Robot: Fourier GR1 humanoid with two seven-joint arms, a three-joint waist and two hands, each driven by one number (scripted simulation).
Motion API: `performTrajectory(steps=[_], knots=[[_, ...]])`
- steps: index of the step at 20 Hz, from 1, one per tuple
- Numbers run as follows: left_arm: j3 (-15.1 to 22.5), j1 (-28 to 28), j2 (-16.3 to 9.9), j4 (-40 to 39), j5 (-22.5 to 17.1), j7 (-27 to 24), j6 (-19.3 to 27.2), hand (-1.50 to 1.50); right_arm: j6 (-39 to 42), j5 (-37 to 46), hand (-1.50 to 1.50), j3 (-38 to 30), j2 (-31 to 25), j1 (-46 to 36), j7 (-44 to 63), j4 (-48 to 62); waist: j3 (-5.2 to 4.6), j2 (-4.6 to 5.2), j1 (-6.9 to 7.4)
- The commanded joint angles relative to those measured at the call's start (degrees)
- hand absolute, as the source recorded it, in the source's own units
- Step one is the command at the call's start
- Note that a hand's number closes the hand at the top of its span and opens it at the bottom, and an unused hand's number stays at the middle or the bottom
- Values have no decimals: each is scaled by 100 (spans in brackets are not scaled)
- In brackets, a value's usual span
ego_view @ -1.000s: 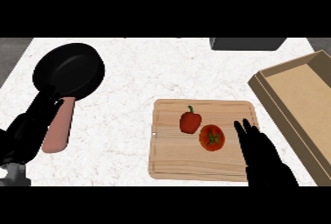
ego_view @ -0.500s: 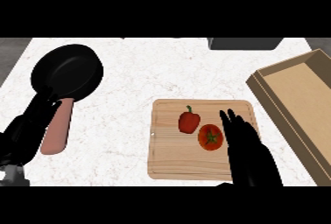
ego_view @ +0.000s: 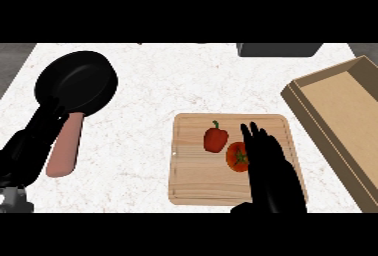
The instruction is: Pick the tomato from the cutting board and place it in the cardboard box
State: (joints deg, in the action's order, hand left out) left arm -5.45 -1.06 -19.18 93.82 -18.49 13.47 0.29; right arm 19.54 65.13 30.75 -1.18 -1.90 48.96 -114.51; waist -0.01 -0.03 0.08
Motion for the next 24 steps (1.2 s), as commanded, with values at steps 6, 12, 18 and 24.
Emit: performTrajectory(steps=[6,12,18,24], knots=[[-3,-80,316,296,327,326,88,0,376,98,-150,-135,115,-412,280,258,1,0,-2],[-193,-169,375,24,336,275,-99,0,498,29,-150,-124,117,-547,505,361,1,0,-7],[-251,-328,437,-442,520,-91,-239,0,-235,-16,-150,-121,117,-842,568,1484,0,10,-4],[-599,-273,261,-29,303,308,-438,0,125,-15,-150,-510,-35,-634,151,1245,1,1,-9]])
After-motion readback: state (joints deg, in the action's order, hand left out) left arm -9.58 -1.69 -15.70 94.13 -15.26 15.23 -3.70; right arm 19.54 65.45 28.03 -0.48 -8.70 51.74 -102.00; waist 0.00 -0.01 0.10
